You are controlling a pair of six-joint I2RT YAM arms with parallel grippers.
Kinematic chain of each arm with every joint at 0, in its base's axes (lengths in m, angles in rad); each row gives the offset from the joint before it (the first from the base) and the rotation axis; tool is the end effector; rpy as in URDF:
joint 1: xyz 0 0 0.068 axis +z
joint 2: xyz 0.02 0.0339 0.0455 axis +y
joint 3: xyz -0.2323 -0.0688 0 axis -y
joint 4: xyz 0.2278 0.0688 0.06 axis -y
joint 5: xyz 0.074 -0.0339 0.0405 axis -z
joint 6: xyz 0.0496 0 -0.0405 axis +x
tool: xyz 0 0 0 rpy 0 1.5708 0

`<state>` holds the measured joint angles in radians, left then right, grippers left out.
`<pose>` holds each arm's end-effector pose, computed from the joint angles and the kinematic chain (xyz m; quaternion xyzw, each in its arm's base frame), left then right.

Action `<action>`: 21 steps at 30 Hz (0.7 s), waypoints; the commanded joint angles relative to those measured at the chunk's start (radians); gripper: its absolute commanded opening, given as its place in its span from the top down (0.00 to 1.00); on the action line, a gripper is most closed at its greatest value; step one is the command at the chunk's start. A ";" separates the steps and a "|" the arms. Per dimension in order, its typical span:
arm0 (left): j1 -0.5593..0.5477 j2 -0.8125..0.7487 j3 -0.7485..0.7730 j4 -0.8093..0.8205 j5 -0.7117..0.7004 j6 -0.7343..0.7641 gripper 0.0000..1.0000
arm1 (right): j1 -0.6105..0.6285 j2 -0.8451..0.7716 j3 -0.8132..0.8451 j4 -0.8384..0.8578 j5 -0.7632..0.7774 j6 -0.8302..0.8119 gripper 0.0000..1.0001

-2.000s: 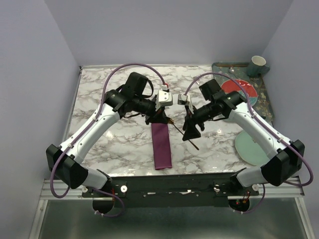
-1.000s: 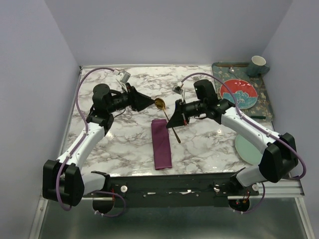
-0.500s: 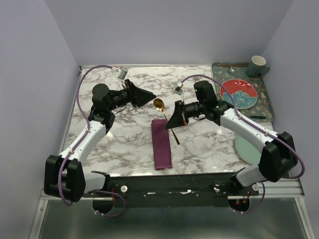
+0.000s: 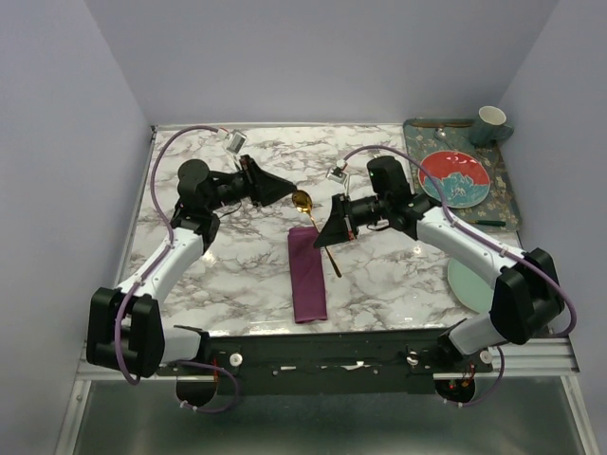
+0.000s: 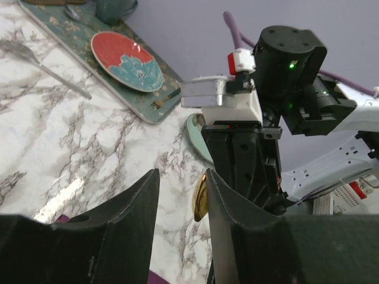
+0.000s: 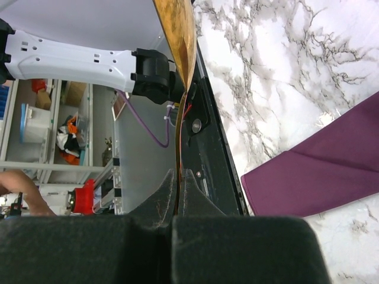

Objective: Fold the napkin into a case and place the utensils inside
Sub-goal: Pass from the right arm to the left

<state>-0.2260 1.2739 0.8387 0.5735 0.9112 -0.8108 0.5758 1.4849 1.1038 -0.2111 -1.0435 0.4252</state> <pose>0.2712 -0.1026 0.3084 0.1478 0.6602 -0.5865 0.4452 0.2417 0.2080 0.2607 -0.2912 0.7454 0.5815 0.1464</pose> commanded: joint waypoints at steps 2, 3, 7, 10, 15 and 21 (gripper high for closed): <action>-0.026 0.022 0.046 -0.136 0.060 0.107 0.62 | -0.004 0.015 0.010 0.049 -0.038 0.027 0.99; -0.027 0.024 0.048 -0.144 0.061 0.111 0.63 | -0.004 0.017 0.008 0.050 -0.038 0.029 0.99; -0.033 0.031 0.057 -0.191 0.067 0.156 0.75 | -0.005 0.023 0.008 0.053 -0.044 0.037 0.99; -0.039 0.036 0.076 -0.248 0.075 0.197 0.89 | -0.005 0.025 0.007 0.056 -0.043 0.040 0.99; -0.039 0.071 0.140 -0.385 0.098 0.363 1.00 | -0.005 0.043 0.010 0.053 -0.046 0.040 0.79; 0.019 0.211 0.284 -0.589 0.155 0.652 1.00 | -0.063 0.034 -0.015 0.038 -0.013 0.026 0.02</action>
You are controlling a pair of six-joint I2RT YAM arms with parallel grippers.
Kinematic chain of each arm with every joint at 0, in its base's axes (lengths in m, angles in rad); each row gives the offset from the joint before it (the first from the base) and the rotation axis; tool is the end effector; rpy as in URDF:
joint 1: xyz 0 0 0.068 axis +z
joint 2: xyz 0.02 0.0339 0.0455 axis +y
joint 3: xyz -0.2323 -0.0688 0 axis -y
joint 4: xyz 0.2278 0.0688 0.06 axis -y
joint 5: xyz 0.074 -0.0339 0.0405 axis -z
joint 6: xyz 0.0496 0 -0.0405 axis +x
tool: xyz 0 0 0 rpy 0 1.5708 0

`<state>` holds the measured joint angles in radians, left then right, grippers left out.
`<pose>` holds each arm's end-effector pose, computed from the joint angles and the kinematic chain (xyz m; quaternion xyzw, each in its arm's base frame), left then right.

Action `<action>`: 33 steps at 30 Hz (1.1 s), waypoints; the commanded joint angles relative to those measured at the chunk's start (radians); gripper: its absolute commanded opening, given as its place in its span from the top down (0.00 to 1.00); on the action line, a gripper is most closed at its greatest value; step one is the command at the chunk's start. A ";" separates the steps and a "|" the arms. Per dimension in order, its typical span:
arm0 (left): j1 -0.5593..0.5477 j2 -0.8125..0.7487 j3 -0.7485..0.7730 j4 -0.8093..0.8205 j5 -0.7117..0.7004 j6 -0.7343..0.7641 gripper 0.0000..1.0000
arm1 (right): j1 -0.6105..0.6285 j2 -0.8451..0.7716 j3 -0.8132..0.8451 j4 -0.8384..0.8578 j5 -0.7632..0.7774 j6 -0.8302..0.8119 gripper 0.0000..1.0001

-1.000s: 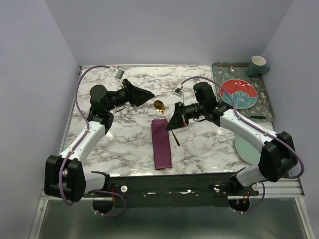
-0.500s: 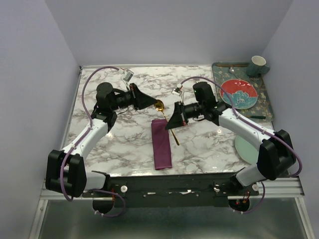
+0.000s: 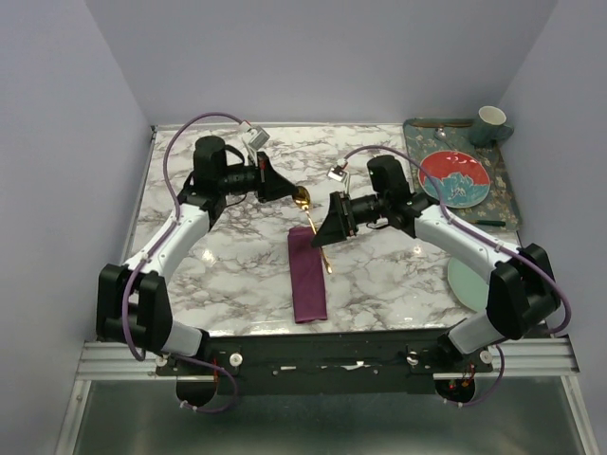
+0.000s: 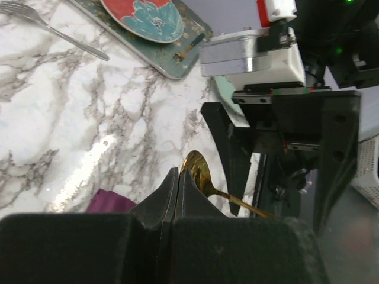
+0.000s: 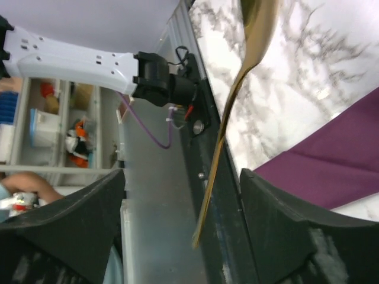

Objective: Fold the napkin into a case and place the utensils inside
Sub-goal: Pass from the right arm to the left, then insert the spoon into the folded napkin.

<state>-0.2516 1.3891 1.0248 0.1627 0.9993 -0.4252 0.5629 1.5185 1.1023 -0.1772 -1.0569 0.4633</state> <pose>0.2909 -0.1178 0.2967 0.2429 0.7037 -0.5344 0.4004 0.2493 0.2084 0.2532 -0.2744 0.7498 0.5869 0.1347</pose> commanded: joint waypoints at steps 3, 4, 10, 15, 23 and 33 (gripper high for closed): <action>0.054 0.162 0.178 -0.349 0.027 0.461 1.00 | -0.103 0.003 -0.004 -0.048 0.015 -0.054 0.00; 0.054 0.177 0.193 -0.417 0.013 0.573 1.00 | -0.115 0.008 -0.001 -0.073 0.021 -0.098 0.00; 0.058 0.258 0.195 -0.427 -0.031 0.741 1.00 | -0.199 0.019 -0.009 -0.166 0.032 -0.170 0.00; 0.066 0.373 0.239 -0.431 -0.004 0.730 1.00 | -0.216 0.017 -0.010 -0.182 0.029 -0.178 0.00; 0.072 0.475 0.284 -0.463 0.028 0.714 1.00 | -0.216 0.043 0.010 -0.192 0.014 -0.178 0.00; 0.072 0.511 0.267 -0.470 0.067 0.631 1.00 | -0.216 0.065 0.025 -0.200 0.005 -0.178 0.00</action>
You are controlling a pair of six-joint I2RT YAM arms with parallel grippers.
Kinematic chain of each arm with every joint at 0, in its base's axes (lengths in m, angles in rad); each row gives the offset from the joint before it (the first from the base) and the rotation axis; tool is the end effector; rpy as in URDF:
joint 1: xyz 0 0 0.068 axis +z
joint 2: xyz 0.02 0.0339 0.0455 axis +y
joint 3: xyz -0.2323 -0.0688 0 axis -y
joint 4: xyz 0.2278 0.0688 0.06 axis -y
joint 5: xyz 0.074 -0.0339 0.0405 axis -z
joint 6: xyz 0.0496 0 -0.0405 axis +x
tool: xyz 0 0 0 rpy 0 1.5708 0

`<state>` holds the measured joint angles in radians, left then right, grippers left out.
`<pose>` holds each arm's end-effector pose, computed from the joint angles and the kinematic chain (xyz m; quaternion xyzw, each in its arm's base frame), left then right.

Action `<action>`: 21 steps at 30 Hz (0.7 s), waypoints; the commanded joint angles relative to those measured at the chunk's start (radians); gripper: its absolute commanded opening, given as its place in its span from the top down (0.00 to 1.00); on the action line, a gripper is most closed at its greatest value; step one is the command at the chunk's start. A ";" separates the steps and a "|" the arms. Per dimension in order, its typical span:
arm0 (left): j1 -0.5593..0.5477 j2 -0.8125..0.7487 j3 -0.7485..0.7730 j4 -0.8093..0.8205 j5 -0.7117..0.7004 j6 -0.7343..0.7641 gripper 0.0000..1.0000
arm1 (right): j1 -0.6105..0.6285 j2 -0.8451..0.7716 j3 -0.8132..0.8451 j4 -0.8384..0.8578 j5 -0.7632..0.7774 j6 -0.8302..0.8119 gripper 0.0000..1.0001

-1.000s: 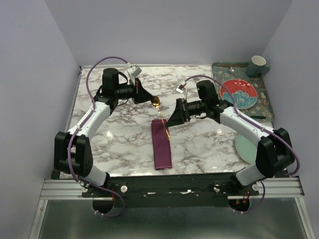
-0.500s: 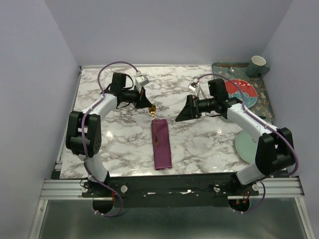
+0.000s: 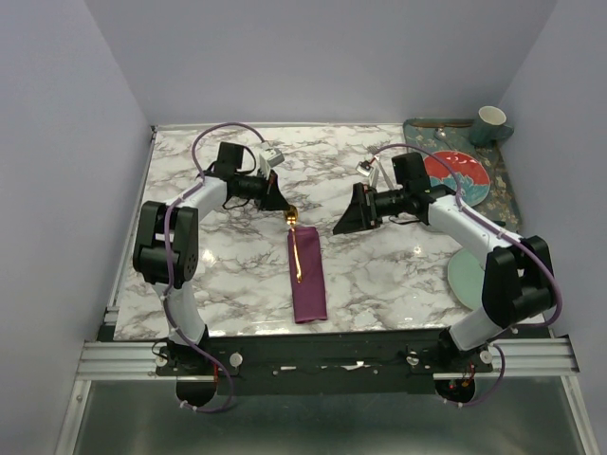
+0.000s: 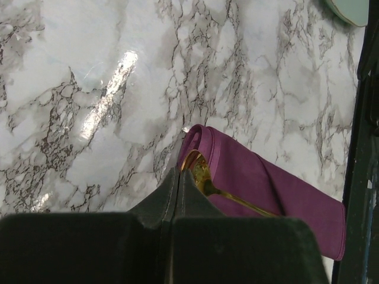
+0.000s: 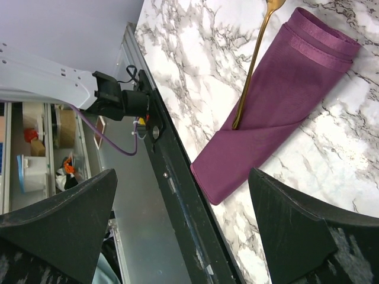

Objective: Fold the napkin into a case and place the utensils inside
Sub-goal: Insert the spoon into the folded napkin.

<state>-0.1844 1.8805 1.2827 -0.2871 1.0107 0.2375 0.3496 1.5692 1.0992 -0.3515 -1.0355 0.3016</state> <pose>0.3623 -0.1103 0.1785 0.3317 0.7717 -0.4480 0.3062 0.2837 0.1488 0.2234 -0.2005 0.8041 0.5381 0.1539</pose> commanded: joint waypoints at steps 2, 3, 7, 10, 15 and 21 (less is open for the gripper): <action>0.003 0.020 -0.002 -0.020 0.062 -0.038 1.00 | -0.003 0.015 0.030 -0.027 -0.018 -0.018 0.00; 0.003 0.022 -0.003 -0.023 0.063 -0.044 1.00 | -0.001 0.014 0.030 -0.027 -0.018 -0.018 0.00; 0.000 0.019 -0.025 -0.030 0.069 -0.043 1.00 | -0.003 0.011 0.031 -0.029 -0.021 -0.022 0.00; -0.003 0.016 -0.040 -0.040 0.072 -0.044 1.00 | -0.001 0.012 0.033 -0.032 -0.021 -0.025 0.00; -0.012 0.008 -0.068 -0.043 0.072 -0.046 1.00 | -0.003 0.014 0.037 -0.035 -0.024 -0.024 0.00; -0.024 0.005 -0.101 -0.040 0.078 -0.066 1.00 | -0.003 0.017 0.037 -0.035 -0.026 -0.027 0.00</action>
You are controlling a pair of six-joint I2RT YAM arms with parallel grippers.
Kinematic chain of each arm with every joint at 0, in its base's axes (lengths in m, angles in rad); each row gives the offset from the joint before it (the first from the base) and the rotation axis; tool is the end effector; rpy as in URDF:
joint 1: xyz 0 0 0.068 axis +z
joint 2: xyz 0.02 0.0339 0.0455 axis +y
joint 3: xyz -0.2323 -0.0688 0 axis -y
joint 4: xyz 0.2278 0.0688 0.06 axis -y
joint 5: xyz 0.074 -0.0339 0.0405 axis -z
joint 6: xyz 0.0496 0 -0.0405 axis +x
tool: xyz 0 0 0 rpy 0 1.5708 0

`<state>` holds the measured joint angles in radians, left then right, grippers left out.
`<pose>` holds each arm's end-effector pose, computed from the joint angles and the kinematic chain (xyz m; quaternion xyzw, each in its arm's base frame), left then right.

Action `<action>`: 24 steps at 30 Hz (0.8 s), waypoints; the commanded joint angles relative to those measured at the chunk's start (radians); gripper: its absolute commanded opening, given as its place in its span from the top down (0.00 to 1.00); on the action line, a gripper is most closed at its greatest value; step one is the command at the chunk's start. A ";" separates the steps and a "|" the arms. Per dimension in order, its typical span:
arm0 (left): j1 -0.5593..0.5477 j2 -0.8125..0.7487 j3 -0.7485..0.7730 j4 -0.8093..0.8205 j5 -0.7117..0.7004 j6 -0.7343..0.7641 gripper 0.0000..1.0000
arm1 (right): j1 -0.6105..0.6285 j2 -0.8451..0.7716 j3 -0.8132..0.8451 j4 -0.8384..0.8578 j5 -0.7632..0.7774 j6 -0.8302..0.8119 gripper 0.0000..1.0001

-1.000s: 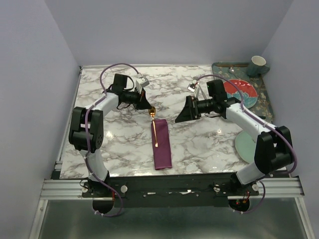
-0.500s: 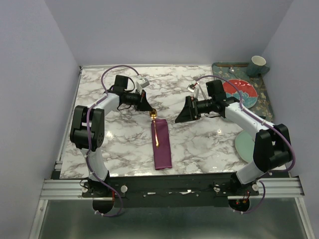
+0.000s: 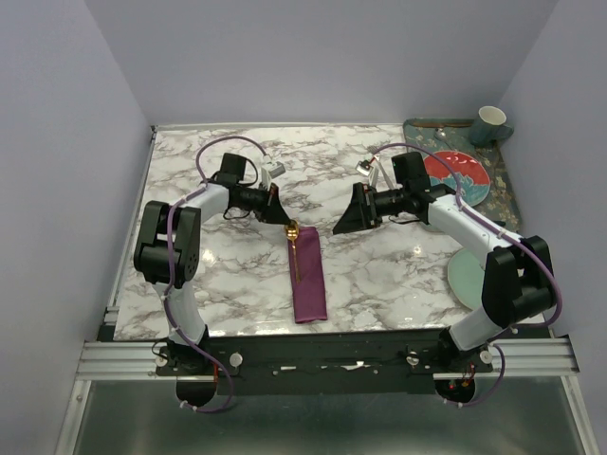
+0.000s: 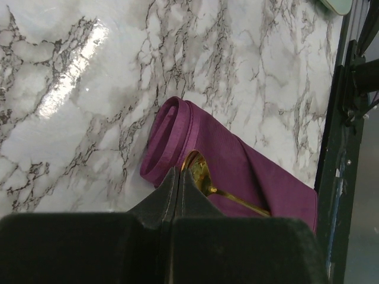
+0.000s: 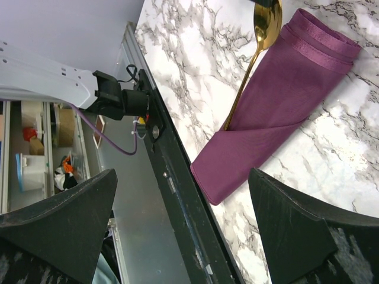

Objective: Fold the napkin into a case and place the utensils inside
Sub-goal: Insert the spoon into the folded napkin.

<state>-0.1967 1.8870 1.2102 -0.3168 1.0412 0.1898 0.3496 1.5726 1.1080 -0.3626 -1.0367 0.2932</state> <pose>0.3461 -0.1126 0.1554 0.2986 0.7890 -0.4777 0.2453 0.2843 0.1491 0.2243 -0.2027 0.8039 0.5376 0.1536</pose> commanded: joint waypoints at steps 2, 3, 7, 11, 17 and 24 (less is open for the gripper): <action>-0.015 -0.005 -0.037 -0.004 0.049 -0.024 1.00 | -0.003 0.014 0.029 -0.024 -0.025 -0.020 0.00; -0.017 -0.005 -0.047 0.002 0.049 -0.038 1.00 | -0.001 0.012 0.029 -0.024 -0.025 -0.022 0.00; -0.020 -0.003 -0.063 0.025 0.045 -0.056 1.00 | -0.003 0.015 0.030 -0.024 -0.026 -0.020 0.00; -0.032 -0.002 -0.074 0.038 0.043 -0.066 1.00 | -0.003 0.010 0.029 -0.025 -0.026 -0.023 0.00; -0.052 -0.003 -0.098 0.050 0.040 -0.072 1.00 | -0.003 0.012 0.030 -0.027 -0.026 -0.028 0.00; -0.066 -0.011 -0.141 0.085 0.031 -0.095 1.00 | -0.003 0.015 0.038 -0.030 -0.025 -0.029 0.00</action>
<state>-0.2520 1.8870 1.1004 -0.2672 1.0492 0.1204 0.3496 1.5730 1.1107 -0.3691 -1.0370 0.2859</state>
